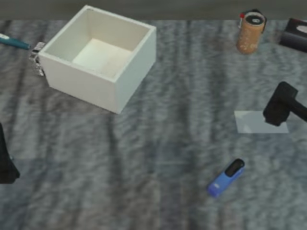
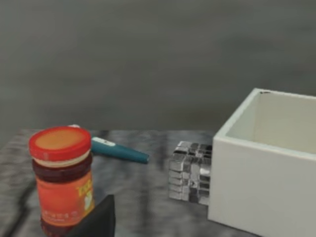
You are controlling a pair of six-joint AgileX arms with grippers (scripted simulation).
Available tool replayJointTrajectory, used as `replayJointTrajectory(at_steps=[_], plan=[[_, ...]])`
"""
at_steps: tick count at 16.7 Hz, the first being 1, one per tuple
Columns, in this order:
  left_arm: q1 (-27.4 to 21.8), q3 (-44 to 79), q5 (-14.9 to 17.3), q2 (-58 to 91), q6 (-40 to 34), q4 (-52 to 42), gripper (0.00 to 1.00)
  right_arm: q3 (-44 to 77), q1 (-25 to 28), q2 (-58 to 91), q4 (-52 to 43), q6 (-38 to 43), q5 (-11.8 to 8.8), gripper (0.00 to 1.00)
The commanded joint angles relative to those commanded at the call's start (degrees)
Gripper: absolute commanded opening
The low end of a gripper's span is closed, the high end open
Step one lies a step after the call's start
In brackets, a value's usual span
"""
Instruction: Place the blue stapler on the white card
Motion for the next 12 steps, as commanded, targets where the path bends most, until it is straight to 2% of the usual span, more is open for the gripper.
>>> replayJointTrajectory(at_steps=[7,12], plan=[[0.0,0.0,0.0,0.0,0.0,0.0,1.0,21.9,10.09,28.31,-17.76,22.85,-0.16,1.0],[0.0,0.0,0.0,0.0,0.0,0.0,1.0,28.03,12.74,35.43,-22.02,28.8,-0.1,1.0]])
